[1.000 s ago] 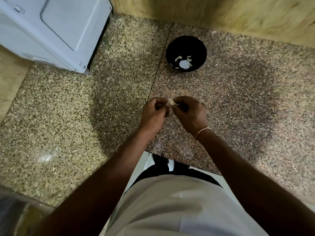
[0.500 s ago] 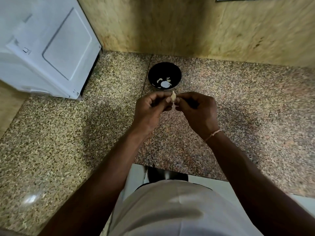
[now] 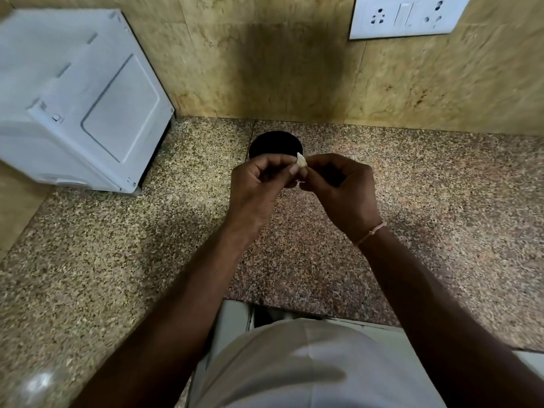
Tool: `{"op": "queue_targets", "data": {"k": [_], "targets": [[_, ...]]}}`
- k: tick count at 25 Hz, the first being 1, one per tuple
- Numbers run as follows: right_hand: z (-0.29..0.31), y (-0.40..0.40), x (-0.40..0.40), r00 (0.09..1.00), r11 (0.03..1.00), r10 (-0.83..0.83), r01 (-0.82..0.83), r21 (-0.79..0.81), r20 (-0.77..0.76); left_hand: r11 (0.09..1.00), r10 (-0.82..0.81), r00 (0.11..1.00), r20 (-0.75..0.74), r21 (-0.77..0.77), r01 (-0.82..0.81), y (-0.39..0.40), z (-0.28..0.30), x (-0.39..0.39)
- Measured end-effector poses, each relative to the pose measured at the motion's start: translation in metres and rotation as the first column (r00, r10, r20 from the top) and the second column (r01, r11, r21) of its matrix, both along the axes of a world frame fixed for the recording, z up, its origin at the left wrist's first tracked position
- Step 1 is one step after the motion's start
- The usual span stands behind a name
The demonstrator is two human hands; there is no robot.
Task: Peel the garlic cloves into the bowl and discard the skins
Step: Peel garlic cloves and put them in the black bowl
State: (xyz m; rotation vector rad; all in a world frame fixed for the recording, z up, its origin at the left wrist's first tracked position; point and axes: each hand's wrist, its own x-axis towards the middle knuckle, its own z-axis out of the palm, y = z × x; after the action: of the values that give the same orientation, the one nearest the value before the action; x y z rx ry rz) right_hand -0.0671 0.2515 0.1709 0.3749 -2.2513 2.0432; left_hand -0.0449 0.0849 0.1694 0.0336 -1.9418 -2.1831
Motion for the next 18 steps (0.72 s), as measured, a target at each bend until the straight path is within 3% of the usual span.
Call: {"op": "queue_targets", "data": {"k": [8, 18], "targets": [[0.015, -0.003, -0.004, 0.992, 0.962, 0.104, -0.081, -0.261, 0.077, 0.993, 0.065, 0.998, -0.011, -0.094, -0.065, 0.0, 0.015, -0.007], [0.018, -0.004, -0.008, 0.998, 0.978, 0.069, -0.066, -0.198, 0.011, 0.985, 0.057, 0.998, -0.002, -0.165, -0.057, -0.006, 0.022, -0.006]]}}
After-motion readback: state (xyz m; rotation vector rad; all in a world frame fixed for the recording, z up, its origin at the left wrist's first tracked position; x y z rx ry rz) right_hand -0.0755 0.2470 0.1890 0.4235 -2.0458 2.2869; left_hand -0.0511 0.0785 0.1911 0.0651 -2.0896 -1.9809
